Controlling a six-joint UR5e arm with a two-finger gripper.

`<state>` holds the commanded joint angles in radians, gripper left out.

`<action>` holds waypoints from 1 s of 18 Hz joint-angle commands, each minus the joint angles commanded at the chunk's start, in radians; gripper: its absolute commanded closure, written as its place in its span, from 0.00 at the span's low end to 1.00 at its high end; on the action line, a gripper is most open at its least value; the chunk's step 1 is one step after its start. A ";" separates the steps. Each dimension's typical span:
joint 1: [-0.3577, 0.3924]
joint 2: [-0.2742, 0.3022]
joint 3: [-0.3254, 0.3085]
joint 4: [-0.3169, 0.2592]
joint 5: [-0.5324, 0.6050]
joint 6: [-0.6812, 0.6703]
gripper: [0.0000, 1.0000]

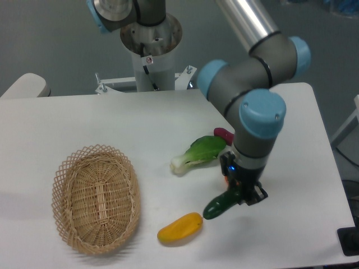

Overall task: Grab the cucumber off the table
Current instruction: 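Lift the held cucumber up and carry it toward the basket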

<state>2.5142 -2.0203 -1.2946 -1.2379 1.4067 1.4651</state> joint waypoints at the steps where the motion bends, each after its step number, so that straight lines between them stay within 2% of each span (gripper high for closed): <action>1: -0.011 0.006 -0.003 -0.003 -0.005 -0.018 0.95; 6: -0.026 0.034 -0.011 -0.008 -0.005 -0.098 0.95; 18: -0.020 0.034 -0.005 -0.005 -0.003 -0.097 0.95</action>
<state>2.4943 -1.9865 -1.2993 -1.2425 1.4036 1.3683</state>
